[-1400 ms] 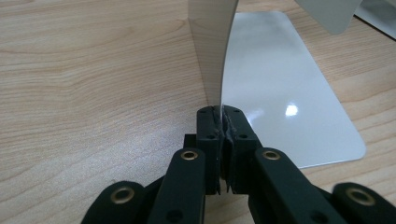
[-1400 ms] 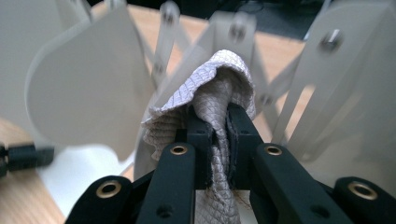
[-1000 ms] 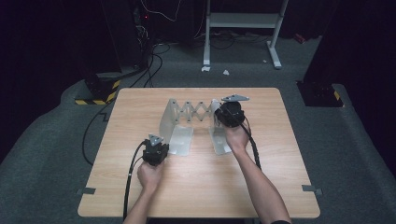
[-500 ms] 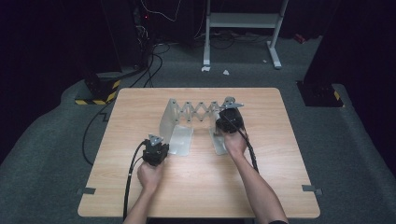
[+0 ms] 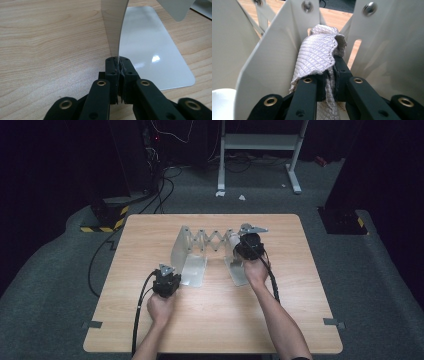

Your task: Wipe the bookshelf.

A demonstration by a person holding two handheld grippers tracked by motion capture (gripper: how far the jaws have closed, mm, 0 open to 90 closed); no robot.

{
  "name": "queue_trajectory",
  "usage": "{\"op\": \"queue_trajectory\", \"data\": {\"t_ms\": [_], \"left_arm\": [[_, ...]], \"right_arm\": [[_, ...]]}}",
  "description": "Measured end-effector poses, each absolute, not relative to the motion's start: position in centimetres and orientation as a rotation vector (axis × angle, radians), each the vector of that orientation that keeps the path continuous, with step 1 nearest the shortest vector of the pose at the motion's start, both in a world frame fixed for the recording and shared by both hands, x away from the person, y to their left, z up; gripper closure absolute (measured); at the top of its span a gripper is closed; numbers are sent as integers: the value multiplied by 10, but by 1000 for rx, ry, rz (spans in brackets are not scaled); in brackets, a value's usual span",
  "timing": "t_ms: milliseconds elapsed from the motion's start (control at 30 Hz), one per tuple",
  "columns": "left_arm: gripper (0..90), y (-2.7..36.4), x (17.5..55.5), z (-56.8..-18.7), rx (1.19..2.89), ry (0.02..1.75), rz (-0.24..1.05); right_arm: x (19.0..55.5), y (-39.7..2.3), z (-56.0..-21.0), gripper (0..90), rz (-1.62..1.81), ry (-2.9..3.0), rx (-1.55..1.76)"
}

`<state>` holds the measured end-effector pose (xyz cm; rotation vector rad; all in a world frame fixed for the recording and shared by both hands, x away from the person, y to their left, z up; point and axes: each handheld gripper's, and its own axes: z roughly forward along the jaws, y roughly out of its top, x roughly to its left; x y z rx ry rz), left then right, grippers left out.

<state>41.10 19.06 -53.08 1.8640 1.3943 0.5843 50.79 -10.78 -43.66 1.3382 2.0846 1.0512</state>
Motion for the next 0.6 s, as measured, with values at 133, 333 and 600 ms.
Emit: {"op": "queue_trajectory", "data": {"t_ms": [133,333,600], "left_arm": [[859,191,411,-531,1864,1394,585],[859,191,411,-531,1866,1392,584],[860,191,411,-531,1863,1393,580]], "right_arm": [[508,-111,-425,828,1070,2060,1328],[508,-116,-412,828,1094,2031,1319],[508,-115,-422,828,1064,2034,1315]]}}
